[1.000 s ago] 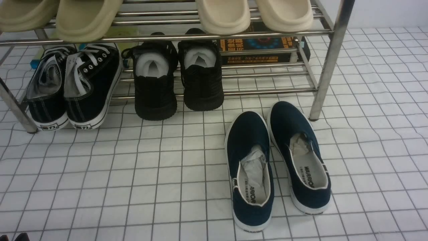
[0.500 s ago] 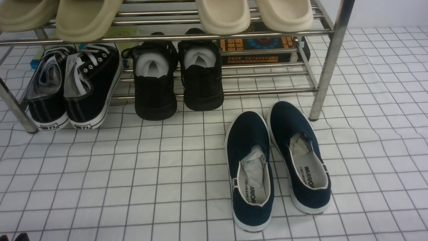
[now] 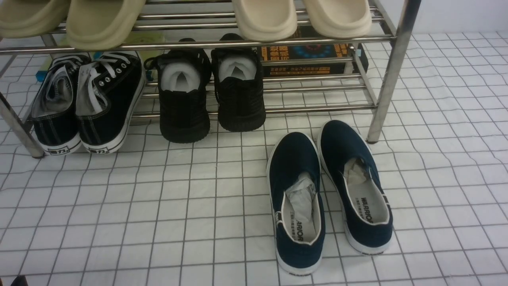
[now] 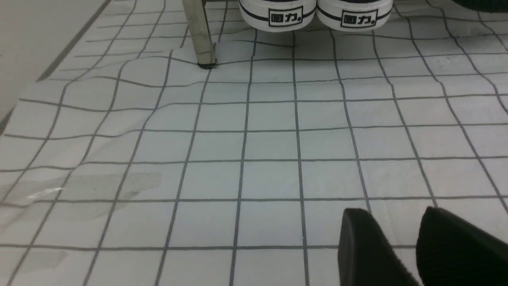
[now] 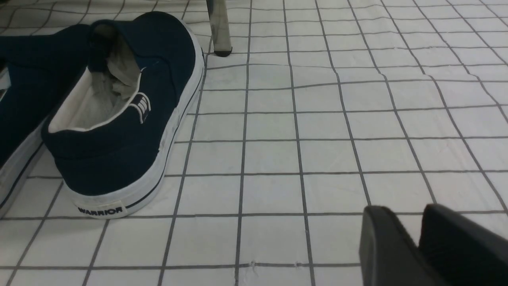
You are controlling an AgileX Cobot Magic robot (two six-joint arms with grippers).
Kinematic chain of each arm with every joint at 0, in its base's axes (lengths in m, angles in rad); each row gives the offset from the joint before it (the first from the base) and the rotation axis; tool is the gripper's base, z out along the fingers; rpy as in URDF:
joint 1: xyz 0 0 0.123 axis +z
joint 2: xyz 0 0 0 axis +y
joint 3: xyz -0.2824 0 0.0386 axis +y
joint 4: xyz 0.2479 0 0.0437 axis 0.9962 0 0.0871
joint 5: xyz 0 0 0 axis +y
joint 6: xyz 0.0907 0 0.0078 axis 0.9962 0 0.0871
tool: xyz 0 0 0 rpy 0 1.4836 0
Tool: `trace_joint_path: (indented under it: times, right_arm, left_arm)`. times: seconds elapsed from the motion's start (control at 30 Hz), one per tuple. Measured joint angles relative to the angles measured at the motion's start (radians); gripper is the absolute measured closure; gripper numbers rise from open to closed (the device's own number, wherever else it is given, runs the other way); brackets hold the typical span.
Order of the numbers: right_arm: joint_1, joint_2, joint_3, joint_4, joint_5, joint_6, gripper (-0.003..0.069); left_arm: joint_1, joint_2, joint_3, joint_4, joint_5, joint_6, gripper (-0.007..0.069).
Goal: Take the shoes off the shelf with your hand from the white checkered tablecloth.
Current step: 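Grasp the leftmost shoe on the bottom shelf of the shoe rack with the left gripper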
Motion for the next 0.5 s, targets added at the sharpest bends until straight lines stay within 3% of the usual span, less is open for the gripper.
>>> trace_joint_path:
  times: [0.1, 0.13, 0.17, 0.27, 0.37, 0.5]
  right_arm:
    - [0.000, 0.000, 0.000, 0.000, 0.000, 0.000, 0.0490]
    - [0.000, 0.000, 0.000, 0.000, 0.000, 0.000, 0.0488]
    - [0.000, 0.000, 0.000, 0.000, 0.000, 0.000, 0.0488]
    - [0.000, 0.000, 0.000, 0.000, 0.000, 0.000, 0.0482]
    - [0.000, 0.000, 0.000, 0.000, 0.000, 0.000, 0.0480]
    - [0.000, 0.000, 0.000, 0.000, 0.000, 0.000, 0.0475]
  left_arm:
    - [0.000, 0.000, 0.000, -0.066, -0.003, -0.082, 0.0385]
    - [0.000, 0.000, 0.000, -0.157, -0.007, -0.194, 0.0385]
    - [0.000, 0.000, 0.000, -0.170, -0.007, -0.194, 0.0385]
    - [0.000, 0.000, 0.000, -0.388, -0.011, -0.439, 0.0385]
    - [0.000, 0.000, 0.001, -0.431, -0.043, -0.527, 0.0385]
    - [0.000, 0.000, 0.002, -0.443, -0.103, -0.556, 0.0385]
